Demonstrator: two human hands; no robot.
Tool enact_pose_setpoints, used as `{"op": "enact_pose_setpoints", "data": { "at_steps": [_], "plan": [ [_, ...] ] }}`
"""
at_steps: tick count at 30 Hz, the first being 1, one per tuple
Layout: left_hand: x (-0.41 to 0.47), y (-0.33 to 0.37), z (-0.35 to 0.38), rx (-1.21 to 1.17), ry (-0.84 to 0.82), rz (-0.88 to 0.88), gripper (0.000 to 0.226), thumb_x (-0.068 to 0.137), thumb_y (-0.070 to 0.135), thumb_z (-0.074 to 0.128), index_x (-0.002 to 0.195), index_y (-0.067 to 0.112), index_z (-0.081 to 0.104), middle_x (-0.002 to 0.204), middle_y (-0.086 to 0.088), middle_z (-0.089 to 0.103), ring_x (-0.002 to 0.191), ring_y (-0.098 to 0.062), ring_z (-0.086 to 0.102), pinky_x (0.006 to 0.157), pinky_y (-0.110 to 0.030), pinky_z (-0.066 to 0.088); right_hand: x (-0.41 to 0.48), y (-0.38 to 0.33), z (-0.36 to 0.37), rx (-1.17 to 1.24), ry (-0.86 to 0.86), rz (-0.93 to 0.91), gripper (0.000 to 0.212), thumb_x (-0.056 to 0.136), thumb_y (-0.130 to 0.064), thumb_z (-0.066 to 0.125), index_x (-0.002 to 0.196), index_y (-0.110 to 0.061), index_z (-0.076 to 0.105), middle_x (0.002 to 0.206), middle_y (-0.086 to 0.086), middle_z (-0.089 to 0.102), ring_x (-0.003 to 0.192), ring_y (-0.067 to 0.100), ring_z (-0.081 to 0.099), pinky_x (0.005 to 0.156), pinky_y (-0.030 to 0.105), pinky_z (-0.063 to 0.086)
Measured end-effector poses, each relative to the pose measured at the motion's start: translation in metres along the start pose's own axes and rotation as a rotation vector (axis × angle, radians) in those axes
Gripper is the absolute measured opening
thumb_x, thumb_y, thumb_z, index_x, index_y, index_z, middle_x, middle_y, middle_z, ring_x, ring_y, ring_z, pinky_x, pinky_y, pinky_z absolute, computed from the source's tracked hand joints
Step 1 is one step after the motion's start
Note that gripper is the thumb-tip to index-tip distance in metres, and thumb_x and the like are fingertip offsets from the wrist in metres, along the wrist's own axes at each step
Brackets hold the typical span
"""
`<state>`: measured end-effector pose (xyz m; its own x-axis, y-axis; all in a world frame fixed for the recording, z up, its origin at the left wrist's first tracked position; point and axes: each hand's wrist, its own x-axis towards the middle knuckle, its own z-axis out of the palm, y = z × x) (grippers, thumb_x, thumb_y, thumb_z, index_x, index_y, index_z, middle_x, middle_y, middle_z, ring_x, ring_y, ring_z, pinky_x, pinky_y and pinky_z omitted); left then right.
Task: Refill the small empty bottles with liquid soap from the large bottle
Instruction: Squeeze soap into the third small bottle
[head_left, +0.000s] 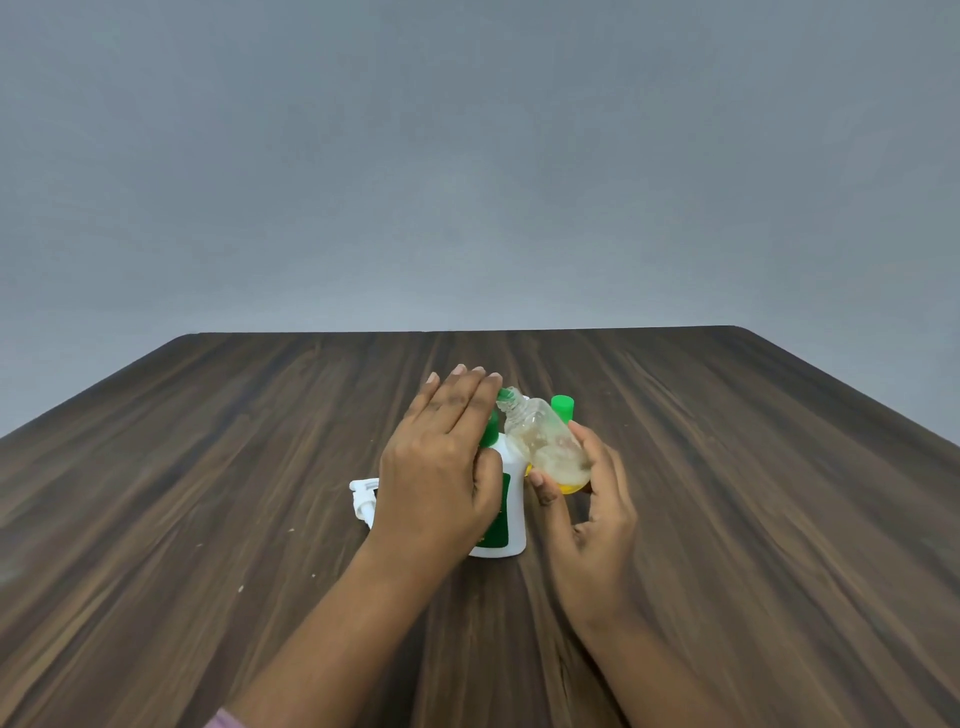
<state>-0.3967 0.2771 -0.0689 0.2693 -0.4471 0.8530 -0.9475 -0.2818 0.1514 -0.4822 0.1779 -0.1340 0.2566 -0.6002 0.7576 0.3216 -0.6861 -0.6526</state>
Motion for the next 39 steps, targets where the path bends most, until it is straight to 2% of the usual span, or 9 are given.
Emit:
{"op": "enact_pose_setpoints", "data": {
  "at_steps": [3,11,21,30,34,39],
  "plan": [
    [0.004,0.001,-0.001,0.017,0.005,0.017,0.053,0.076,0.013,0.038,0.119,-0.001,0.064,0.121,-0.014,0.065,0.117,-0.028,0.059,0.106,-0.038,0.035,-0.001,-0.001,0.000,0.026,-0.004,0.011,0.044,0.089,-0.028,0.059,0.128,-0.009,0.052,0.119,0.002,0.058,0.109,0.007,0.058,0.082,0.011,0.048],
    [-0.007,-0.001,0.008,-0.014,0.015,-0.028,0.054,0.077,0.009,0.037,0.126,0.000,0.059,0.128,-0.012,0.060,0.124,-0.023,0.051,0.110,-0.036,0.031,-0.002,0.004,-0.003,-0.018,-0.004,0.014,0.042,0.089,-0.020,0.063,0.127,-0.004,0.054,0.118,0.004,0.058,0.109,0.012,0.058,0.084,0.014,0.048],
    [-0.001,0.002,0.001,0.025,-0.001,0.007,0.055,0.076,0.012,0.037,0.124,0.000,0.060,0.127,-0.014,0.061,0.122,-0.026,0.054,0.108,-0.037,0.032,-0.001,0.001,-0.002,-0.006,-0.014,0.003,0.043,0.088,-0.017,0.062,0.128,-0.003,0.054,0.118,0.005,0.058,0.108,0.007,0.058,0.081,0.009,0.047],
    [-0.005,-0.001,0.006,-0.010,-0.003,-0.004,0.056,0.076,0.010,0.037,0.127,0.000,0.058,0.129,-0.012,0.059,0.125,-0.025,0.051,0.109,-0.039,0.031,0.000,0.004,-0.002,-0.025,-0.012,0.002,0.043,0.089,-0.023,0.062,0.129,-0.009,0.054,0.118,0.002,0.057,0.107,0.009,0.059,0.081,0.013,0.049],
    [0.004,0.000,0.000,0.006,0.002,0.001,0.054,0.076,0.014,0.038,0.124,0.000,0.061,0.125,-0.013,0.062,0.121,-0.026,0.056,0.107,-0.039,0.032,0.002,0.004,0.001,-0.009,-0.024,0.013,0.045,0.088,-0.020,0.062,0.130,-0.008,0.053,0.119,0.002,0.057,0.110,0.010,0.059,0.081,0.013,0.050],
    [-0.002,0.000,0.006,-0.003,-0.002,-0.011,0.055,0.076,0.012,0.039,0.126,-0.001,0.059,0.129,-0.012,0.060,0.125,-0.025,0.052,0.110,-0.038,0.030,0.001,0.005,-0.001,-0.015,-0.023,0.011,0.044,0.088,-0.019,0.062,0.129,-0.006,0.053,0.119,0.003,0.057,0.109,0.013,0.059,0.082,0.018,0.051]
  ]
}}
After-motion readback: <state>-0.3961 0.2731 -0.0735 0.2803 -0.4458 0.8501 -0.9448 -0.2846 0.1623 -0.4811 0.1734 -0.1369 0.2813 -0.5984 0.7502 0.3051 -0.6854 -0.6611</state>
